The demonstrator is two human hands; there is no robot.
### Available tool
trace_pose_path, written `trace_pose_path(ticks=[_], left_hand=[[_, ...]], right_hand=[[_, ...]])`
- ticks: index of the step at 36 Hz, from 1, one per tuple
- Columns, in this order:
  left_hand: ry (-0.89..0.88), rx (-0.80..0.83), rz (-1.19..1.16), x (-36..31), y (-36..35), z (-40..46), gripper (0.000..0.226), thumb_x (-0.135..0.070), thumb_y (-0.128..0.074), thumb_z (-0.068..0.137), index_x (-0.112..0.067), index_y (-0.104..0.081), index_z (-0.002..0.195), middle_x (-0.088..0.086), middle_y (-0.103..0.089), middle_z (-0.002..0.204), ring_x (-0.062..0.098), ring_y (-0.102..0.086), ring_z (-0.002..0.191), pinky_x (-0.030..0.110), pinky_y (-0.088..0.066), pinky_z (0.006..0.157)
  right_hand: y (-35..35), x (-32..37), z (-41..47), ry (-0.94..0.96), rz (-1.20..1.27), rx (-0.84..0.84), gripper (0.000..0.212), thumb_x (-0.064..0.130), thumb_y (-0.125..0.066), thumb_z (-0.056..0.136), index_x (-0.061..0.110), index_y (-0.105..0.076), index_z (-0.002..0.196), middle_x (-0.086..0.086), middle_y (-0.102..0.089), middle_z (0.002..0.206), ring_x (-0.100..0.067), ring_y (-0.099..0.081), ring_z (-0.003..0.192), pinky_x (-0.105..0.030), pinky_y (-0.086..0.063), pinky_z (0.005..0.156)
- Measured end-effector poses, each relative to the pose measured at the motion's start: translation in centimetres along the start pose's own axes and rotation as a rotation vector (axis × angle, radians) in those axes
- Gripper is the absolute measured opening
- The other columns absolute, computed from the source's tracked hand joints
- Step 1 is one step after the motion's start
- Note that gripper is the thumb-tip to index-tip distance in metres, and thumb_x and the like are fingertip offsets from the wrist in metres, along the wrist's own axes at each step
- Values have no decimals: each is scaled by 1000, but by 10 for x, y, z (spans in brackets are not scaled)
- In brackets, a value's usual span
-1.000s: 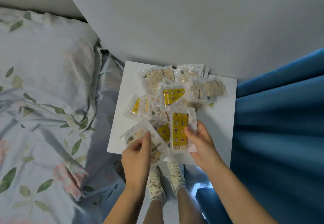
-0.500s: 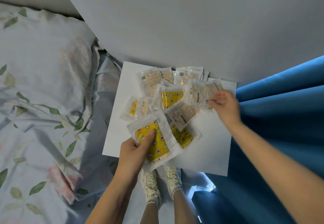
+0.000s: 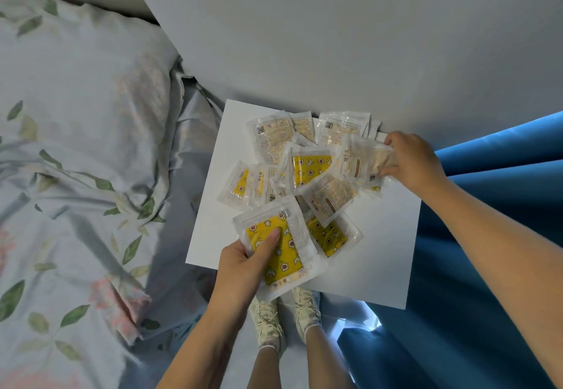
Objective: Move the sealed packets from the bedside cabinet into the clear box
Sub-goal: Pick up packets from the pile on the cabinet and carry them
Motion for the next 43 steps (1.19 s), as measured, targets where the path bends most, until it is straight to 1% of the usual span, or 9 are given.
trace_pose_path(ticks=[7,9,11,13,16,25,30,37,43], left_hand=[[1,-22,-3,-5,7,6,12,-29,-65,84,-20,-71,89,-5,-77,85,16,-74,82,32,-57,78],[1,-32,-7,-6,9,8,14,-31,-66,83,-20,-71,90,-4,-77,87,16,-74,83,35,-57,81],[0,-37,-11,-7,10,9,16,-32,-66,82,-20,-71,91,-3,-77,89,17,-73,84,37,-57,84],[0,-42,-16,-8,10,10,18,-33,-66,82,-19,-71,93,-2,-76,91,17,-73,85,38,-56,85],[-6,-43,-31,-10,5,9,17,-32,-66,82,-19,-72,92,-1,-76,90,18,-73,85,39,-56,85],[-24,3,-25,-8,-5,3,11,-30,-65,84,-21,-71,87,-7,-76,84,13,-73,81,26,-57,73],[-21,0,-35,-4,-2,2,11,-31,-65,83,-22,-71,87,-8,-76,84,13,-73,82,30,-56,76],[-22,-11,-16,-1,4,-1,9,-31,-64,85,-24,-69,87,-11,-76,81,12,-73,80,28,-56,74],[-29,-10,-5,0,7,-5,10,-30,-64,85,-22,-70,89,-9,-76,83,13,-74,81,28,-58,76]], right_hand=[[7,-5,-14,-8,352,136,25,28,-75,79,14,-62,94,-2,-63,88,-26,-58,91,-29,-44,71],[9,-1,-15,-52,541,226,29,26,-76,78,13,-65,102,-2,-67,97,-22,-61,96,-32,-50,84],[9,7,-14,-45,607,285,34,24,-76,77,15,-64,107,4,-65,96,-17,-61,95,-26,-49,79],[6,19,-8,16,498,265,48,24,-81,72,12,-60,114,3,-58,105,-19,-55,104,-21,-45,80],[-5,32,0,74,261,251,78,32,-85,65,11,-51,133,-3,-39,139,-23,-34,130,-33,-30,108],[-17,49,-11,109,50,64,56,40,-80,68,20,-66,119,-6,-39,123,-27,-34,119,-35,-24,101],[-22,49,-28,72,98,-54,39,33,-77,75,19,-69,110,-4,-30,142,-33,-27,122,-39,-29,102],[-35,46,-34,59,7,-153,50,32,-70,81,17,-59,126,-5,-39,145,-27,-31,134,-36,-16,101],[-40,52,-38,16,-72,-189,43,32,-70,81,12,-62,118,-10,-40,140,-31,-34,128,-41,-23,99]])
Point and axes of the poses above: each hand's wrist, its own z-axis towards the middle knuckle, its own y-axis out of the back of the hand, x = y × z, the point moved 5 cm from there along z, towards the middle knuckle
